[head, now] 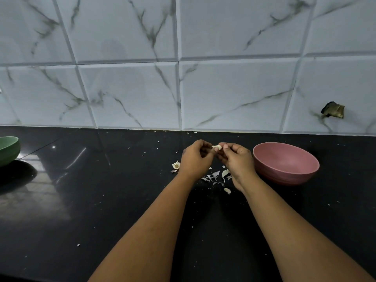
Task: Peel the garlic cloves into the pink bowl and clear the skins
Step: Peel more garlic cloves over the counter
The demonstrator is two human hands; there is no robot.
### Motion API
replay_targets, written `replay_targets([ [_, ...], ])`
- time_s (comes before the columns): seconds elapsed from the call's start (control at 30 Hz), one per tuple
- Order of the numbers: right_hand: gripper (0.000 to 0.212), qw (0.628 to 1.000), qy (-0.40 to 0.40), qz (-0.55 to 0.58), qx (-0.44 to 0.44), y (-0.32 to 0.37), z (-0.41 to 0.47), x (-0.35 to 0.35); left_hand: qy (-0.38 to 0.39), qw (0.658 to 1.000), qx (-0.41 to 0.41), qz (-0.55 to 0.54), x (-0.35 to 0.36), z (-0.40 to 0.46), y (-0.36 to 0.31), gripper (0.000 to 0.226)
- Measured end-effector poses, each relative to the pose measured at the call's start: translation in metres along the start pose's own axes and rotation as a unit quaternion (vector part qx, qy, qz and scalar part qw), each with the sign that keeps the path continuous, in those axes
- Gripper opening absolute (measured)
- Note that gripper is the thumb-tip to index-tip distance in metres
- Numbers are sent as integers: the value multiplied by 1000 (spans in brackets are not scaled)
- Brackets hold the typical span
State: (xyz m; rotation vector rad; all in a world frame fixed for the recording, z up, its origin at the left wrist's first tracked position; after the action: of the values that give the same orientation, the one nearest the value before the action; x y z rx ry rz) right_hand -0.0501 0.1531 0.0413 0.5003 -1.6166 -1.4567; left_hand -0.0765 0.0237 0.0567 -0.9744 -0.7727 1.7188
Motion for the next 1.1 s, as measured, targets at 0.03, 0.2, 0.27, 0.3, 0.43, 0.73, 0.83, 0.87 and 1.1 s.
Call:
replay_targets([
  [0.03, 18, 1000, 5, 5, 6, 0, -1, 1, -3, 1000, -3, -8, 0, 0, 1, 16],
  [0.2, 22, 999, 34, 12, 12, 2, -6, 4, -12, 998, -46, -50, -2, 1, 2, 17],
  [0.27, 22, 999, 43, 12, 8, 2, -7, 5, -10, 997, -55, -62, -4, 1, 2, 18],
  [0.3, 22, 999, 46, 12, 6, 3, -7, 5, -10, 997, -55, -62, -4, 1, 2, 18],
  [0.43, 18, 998, 56, 8, -3, 5, -10, 7, -21, 997, -52, -45, -6, 2, 3, 16],
  [0.73, 17, 996, 66, 49, 46, 4, -13, 6, -8, 990, -92, -106, -1, 0, 4, 11],
  [0.83, 10, 990, 78, 82, 87, 4, -16, 9, 5, 966, -136, -219, 1, -1, 3, 9],
  [0.87, 8, 989, 82, 87, 92, 4, -18, 9, 9, 961, -140, -239, 1, -2, 2, 8],
  [1.1, 4, 999, 25, 34, 28, 6, -11, 3, 25, 981, -105, -160, 12, -6, 0, 10],
])
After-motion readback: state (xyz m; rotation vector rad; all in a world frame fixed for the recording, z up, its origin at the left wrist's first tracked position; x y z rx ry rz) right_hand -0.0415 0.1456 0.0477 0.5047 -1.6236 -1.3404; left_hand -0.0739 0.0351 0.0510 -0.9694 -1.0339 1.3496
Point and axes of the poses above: each hand's wrist, its own z-axis towards the middle knuckle, its own x-axis out of the palm, y = z × x, the point moved 5 cm from there along z, towards the middle knuckle, and after that the axes turned 12 degrees about -y, right-handed, at the moved point
